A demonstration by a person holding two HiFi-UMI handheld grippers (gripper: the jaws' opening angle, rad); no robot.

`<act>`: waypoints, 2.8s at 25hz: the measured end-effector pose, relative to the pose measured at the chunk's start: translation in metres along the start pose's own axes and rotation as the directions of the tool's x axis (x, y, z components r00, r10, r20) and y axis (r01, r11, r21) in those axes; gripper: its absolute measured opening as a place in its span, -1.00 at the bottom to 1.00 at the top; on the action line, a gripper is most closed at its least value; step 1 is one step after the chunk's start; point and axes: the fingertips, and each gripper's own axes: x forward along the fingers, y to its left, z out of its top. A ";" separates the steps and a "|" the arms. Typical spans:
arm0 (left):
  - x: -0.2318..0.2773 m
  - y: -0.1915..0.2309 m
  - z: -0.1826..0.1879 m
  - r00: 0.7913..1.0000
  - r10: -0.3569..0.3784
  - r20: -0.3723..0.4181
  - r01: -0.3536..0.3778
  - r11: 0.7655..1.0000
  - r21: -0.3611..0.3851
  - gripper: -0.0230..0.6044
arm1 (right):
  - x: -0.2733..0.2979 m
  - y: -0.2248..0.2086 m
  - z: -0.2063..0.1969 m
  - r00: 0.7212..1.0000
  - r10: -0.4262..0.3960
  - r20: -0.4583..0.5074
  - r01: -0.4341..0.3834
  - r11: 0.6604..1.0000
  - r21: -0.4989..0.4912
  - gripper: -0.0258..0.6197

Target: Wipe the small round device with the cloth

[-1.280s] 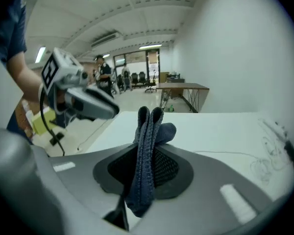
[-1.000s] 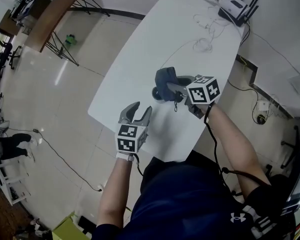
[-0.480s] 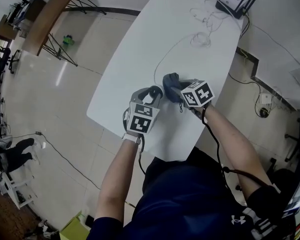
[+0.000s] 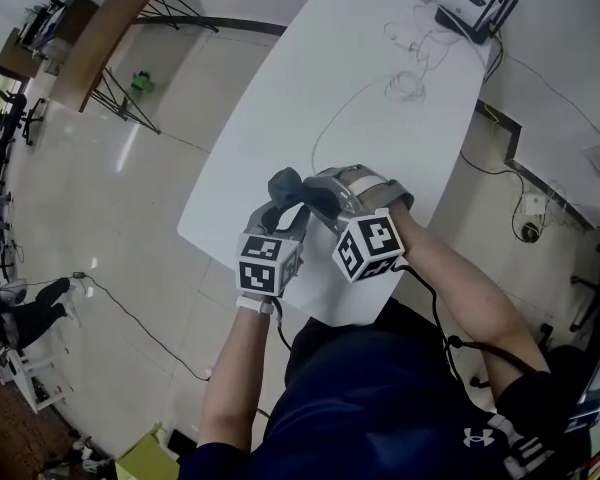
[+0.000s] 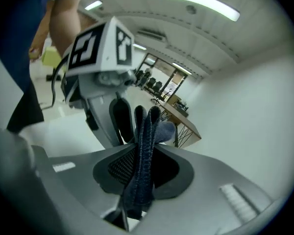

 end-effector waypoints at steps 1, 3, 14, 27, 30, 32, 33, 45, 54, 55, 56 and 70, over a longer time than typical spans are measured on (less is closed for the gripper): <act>-0.005 -0.002 -0.004 1.000 -0.005 -0.002 0.005 1.000 -0.023 -0.48 | 0.005 0.004 -0.004 0.999 -0.013 -0.029 0.011 0.998 -0.063 -0.68; -0.014 -0.004 -0.012 1.000 -0.007 -0.008 0.007 0.998 -0.060 -0.48 | 0.011 -0.004 -0.021 0.996 -0.064 -0.064 0.060 0.996 -0.060 -0.68; -0.047 -0.015 -0.017 0.999 0.053 0.010 -0.052 0.994 -0.095 -0.49 | 0.034 0.028 -0.134 0.976 0.141 -0.168 -0.024 0.830 0.557 -0.68; -0.038 -0.016 -0.005 0.997 0.052 0.064 -0.050 0.998 -0.029 -0.49 | 0.000 -0.010 -0.125 0.993 -0.004 -0.122 0.091 0.695 0.714 -0.68; -0.028 -0.017 0.000 0.996 -0.007 0.090 0.008 1.000 -0.013 -0.49 | -0.011 -0.033 -0.077 0.997 -0.061 -0.051 0.079 0.736 0.672 -0.67; -0.024 -0.017 0.003 0.993 -0.047 0.105 0.048 0.999 -0.006 -0.49 | -0.010 -0.034 -0.046 0.998 -0.053 -0.022 0.055 0.772 0.634 -0.67; -0.022 -0.016 0.004 0.991 -0.066 0.113 0.067 0.998 -0.003 -0.49 | -0.006 -0.032 -0.039 0.999 -0.042 -0.027 0.050 0.781 0.622 -0.67; 0.002 -0.002 0.013 0.990 -0.122 0.077 0.120 0.992 0.027 -0.49 | 0.010 0.023 -0.158 0.957 0.131 -0.259 0.121 0.630 0.767 -0.67; 0.014 -0.011 0.013 0.993 -0.109 0.037 0.108 0.994 0.017 -0.49 | 0.004 -0.036 -0.104 0.993 -0.073 -0.090 0.115 0.684 0.720 -0.67; 0.014 -0.011 0.013 0.994 -0.107 0.038 0.107 0.994 0.014 -0.49 | 0.004 -0.047 -0.086 0.995 -0.089 -0.040 0.092 0.714 0.694 -0.67; 0.015 -0.011 0.014 0.994 -0.104 0.038 0.104 0.995 0.012 -0.49 | 0.004 -0.056 -0.067 0.996 -0.091 0.016 0.057 0.743 0.667 -0.67; 0.025 -0.025 -0.004 0.994 -0.107 -0.016 0.107 0.994 0.006 -0.50 | 0.061 -0.024 -0.124 0.974 0.217 0.071 -0.178 0.528 0.830 -0.67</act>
